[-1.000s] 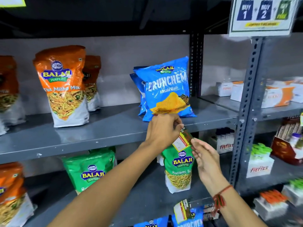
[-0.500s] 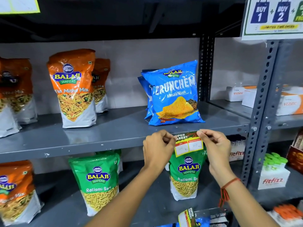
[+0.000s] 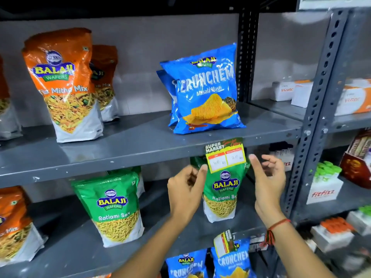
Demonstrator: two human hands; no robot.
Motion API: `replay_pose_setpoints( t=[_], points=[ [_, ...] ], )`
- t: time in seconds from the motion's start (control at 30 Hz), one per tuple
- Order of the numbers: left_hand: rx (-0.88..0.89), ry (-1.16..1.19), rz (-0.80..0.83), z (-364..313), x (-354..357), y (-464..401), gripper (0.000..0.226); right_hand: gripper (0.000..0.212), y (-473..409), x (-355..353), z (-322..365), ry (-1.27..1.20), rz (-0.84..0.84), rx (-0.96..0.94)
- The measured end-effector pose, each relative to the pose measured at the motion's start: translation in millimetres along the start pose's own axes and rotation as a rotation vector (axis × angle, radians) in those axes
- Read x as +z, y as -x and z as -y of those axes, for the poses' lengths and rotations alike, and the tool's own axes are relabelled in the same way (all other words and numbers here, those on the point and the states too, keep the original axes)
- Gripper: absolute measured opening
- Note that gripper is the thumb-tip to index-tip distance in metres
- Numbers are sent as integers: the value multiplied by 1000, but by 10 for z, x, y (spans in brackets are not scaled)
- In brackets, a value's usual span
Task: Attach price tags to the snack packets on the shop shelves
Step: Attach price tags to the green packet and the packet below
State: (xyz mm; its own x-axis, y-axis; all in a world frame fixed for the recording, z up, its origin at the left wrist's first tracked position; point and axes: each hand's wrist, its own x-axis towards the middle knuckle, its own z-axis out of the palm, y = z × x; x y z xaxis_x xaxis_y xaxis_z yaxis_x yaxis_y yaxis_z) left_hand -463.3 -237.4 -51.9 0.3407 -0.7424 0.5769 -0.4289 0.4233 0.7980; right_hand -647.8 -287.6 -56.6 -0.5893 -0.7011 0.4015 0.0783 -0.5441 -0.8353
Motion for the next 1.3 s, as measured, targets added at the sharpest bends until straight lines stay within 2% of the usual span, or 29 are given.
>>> replay_pose_setpoints(
  t=[0.07, 0.17, 0.27, 0.37, 0.47, 0.57, 0.63, 0.7, 0.83, 0.97, 1.13, 1.3],
  points=[
    [-64, -1, 78, 232, 65, 223, 58, 14, 140, -196, -228, -27, -50, 82],
    [-137, -191, 259, 562, 218, 481, 51, 17, 448, -570, -741, 6, -78, 277],
    [-193, -438, 530, 799, 385, 627, 29, 20, 815, -895, -1239, 81, -67, 560],
    [-215, -636, 776, 1019, 587, 731, 37, 27, 1204, -1110, -1649, 135, -28, 860],
    [-227, -685, 877, 1158, 733, 812, 50, 28, 1511, -1216, -1873, 123, 91, 1041],
    [-236, -668, 865, 1269, 838, 875, 48, 27, 1590, -1232, -2028, 129, 169, 1133],
    [-224, -659, 828, 1342, 897, 902, 40, 36, 1608, -1229, -2108, 101, 149, 1154],
    [-197, -661, 789, 1398, 944, 915, 32, 37, 1637, -1184, -2129, 33, 140, 1139],
    [-113, -680, 751, 1463, 1036, 913, 20, 23, 1613, -1081, -2141, -38, 28, 1141],
    [-131, -660, 718, 1518, 1059, 918, 15, 13, 1583, -1118, -2203, 19, -35, 1117],
    [-204, -623, 677, 1537, 968, 1001, 13, 4, 1517, -1241, -2149, 101, -26, 966],
    [-292, -583, 563, 1553, 725, 1263, 32, 4, 1328, -1337, -1956, 207, 84, 720]
  ],
)
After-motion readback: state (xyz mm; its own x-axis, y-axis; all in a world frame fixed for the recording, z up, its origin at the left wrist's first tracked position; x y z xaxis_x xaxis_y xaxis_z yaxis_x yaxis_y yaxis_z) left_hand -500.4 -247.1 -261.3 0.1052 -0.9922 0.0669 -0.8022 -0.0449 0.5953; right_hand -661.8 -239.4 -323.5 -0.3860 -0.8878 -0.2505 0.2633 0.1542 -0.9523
